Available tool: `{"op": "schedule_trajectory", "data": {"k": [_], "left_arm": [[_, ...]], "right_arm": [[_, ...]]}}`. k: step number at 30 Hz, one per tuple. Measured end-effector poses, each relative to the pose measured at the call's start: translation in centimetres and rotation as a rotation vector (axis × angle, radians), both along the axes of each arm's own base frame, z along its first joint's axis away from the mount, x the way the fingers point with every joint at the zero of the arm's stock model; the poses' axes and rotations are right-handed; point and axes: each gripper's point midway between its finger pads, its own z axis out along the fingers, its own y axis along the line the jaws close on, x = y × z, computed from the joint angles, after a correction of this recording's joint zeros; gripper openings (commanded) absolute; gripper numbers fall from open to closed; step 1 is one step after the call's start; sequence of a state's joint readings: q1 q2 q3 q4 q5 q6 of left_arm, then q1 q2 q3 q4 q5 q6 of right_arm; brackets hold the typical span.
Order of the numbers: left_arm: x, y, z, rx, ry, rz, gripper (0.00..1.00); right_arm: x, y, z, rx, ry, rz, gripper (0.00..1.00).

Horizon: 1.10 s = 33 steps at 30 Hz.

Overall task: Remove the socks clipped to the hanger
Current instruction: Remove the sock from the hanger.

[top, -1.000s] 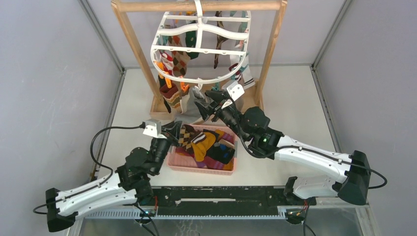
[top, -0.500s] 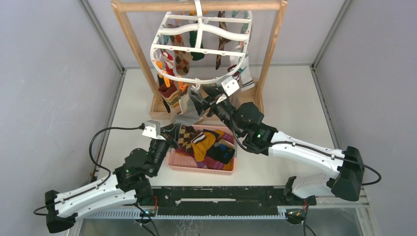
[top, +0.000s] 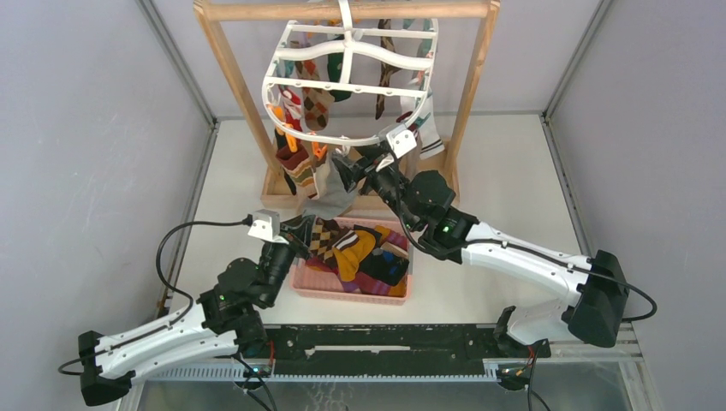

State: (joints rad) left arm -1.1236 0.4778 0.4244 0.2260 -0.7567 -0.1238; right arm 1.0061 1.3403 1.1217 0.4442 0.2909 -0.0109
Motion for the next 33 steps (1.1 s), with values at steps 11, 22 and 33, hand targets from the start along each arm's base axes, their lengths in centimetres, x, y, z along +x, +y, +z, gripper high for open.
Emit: {"op": "schedule_trajectory", "data": {"k": [11, 22, 33], "left_arm": [[0.1, -0.2, -0.3, 0.013, 0.006, 0.000, 0.04], [0.2, -0.5, -0.7, 0.028, 0.013, 0.000, 0.04], [0.3, -0.5, -1.5, 0.044, 0.021, 0.000, 0.04]], "right_arm": [[1.0, -0.3, 0.7, 0.041, -0.001, -0.003, 0.59], [1.8, 0.4, -0.4, 0.030, 0.020, 0.001, 0.43], [2.0, 0.4, -0.3, 0.045, 0.017, 0.001, 0.00]]}}
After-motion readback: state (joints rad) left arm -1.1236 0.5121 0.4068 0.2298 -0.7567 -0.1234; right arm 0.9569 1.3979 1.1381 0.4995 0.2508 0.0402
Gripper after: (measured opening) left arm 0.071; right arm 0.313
